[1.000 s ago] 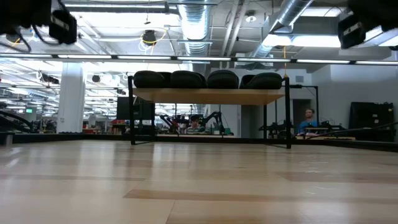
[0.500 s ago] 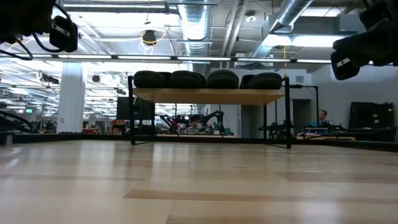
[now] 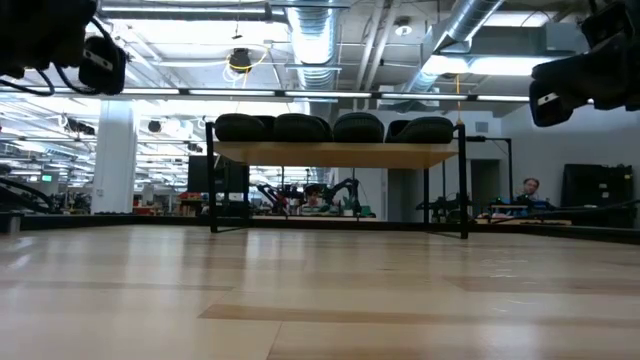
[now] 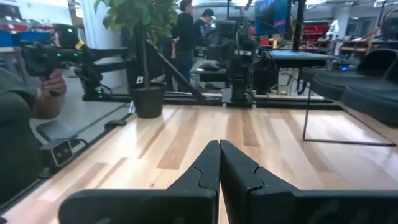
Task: Pick and place slides into the shelf
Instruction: Return to Home Position
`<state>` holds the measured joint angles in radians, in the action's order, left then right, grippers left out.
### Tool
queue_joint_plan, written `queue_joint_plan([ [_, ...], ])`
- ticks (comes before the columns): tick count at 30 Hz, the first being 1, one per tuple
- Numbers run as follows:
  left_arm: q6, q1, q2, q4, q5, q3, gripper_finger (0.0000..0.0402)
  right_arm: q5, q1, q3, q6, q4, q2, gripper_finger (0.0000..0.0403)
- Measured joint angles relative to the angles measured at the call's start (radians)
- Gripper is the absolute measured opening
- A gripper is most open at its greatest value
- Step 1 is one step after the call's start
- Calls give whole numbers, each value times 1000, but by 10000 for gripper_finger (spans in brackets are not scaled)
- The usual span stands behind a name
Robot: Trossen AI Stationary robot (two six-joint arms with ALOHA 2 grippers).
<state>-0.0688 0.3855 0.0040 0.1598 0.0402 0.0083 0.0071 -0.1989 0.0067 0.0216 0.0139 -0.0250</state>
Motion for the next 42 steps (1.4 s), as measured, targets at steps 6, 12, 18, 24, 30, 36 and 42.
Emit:
queue_joint_plan([
  [6,-55,0,0,-118,0,0,0,-2,18,0,12,0,0,0],
  [12,-21,0,9,-123,-12,0,0,-3,18,0,12,0,-1,0],
  [18,-17,0,9,-123,-9,-1,0,-3,18,-1,12,0,-1,0],
  [24,-14,0,9,-123,-9,-1,0,-3,18,-1,12,0,-1,0],
  [30,2,0,9,-123,-9,-1,0,-3,18,-1,12,0,-1,0],
  [36,13,0,9,-123,-8,-1,0,-3,18,-1,12,-1,-1,0],
  [42,19,0,9,-124,-8,-1,0,-3,18,-2,12,-1,-1,0],
])
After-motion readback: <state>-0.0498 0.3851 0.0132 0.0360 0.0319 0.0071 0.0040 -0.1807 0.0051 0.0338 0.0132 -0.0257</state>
